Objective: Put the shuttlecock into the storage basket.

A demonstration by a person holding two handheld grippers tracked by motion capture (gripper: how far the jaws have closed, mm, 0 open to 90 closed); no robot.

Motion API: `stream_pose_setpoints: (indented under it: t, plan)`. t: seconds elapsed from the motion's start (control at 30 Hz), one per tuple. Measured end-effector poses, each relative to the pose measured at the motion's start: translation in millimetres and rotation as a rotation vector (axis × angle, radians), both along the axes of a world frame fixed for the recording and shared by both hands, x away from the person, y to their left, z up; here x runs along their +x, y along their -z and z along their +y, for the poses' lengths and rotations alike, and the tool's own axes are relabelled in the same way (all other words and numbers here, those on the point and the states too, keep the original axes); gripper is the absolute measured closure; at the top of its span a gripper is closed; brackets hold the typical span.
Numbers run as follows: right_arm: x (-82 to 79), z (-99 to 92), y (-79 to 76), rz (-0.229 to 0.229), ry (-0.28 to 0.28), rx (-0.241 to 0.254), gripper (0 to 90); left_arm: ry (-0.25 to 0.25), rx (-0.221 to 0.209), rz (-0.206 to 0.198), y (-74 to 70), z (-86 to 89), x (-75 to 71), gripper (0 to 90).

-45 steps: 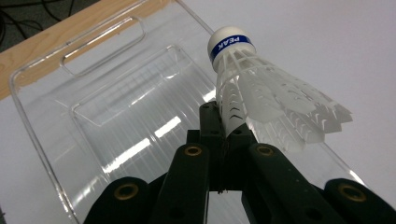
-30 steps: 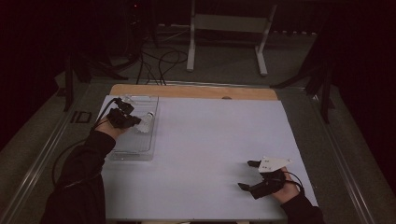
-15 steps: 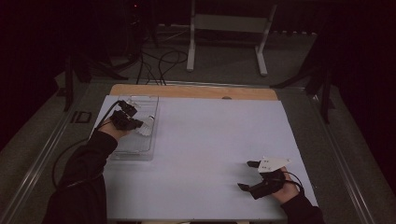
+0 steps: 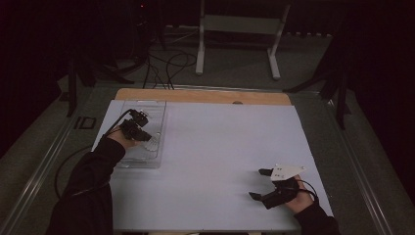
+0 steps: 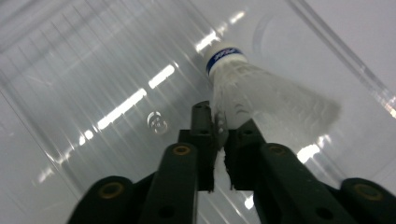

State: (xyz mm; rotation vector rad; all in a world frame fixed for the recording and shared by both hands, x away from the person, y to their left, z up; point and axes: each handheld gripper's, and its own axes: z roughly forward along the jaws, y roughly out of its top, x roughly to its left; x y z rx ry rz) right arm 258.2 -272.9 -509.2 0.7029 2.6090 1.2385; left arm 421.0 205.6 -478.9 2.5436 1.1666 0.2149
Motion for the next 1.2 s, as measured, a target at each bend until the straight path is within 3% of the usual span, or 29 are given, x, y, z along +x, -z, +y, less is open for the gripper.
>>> stream_pose_setpoints:
  t: [0.13, 0.37, 0.8, 1.2]
  plan:
    - [-0.1, 0.4, -0.1, 0.000, -0.001, 0.001, 9.8, -0.010, 0.017, 0.008, -3.2, -1.9, -2.4, 69.6]
    - [-0.4, 0.1, -1.0, -0.001, 0.000, 0.002, 9.8, -0.013, 0.062, -0.002, -13.6, -3.4, -9.5, 39.8]
    - [-0.2, 1.3, -1.5, -0.001, -0.002, -0.004, 9.8, 0.004, 0.077, -0.020, -32.6, -3.6, -22.9, 21.0]
    - [-0.1, 1.4, -1.8, -0.002, 0.000, -0.003, 9.8, 0.014, 0.017, -0.050, -47.4, -5.6, -26.2, 7.7]
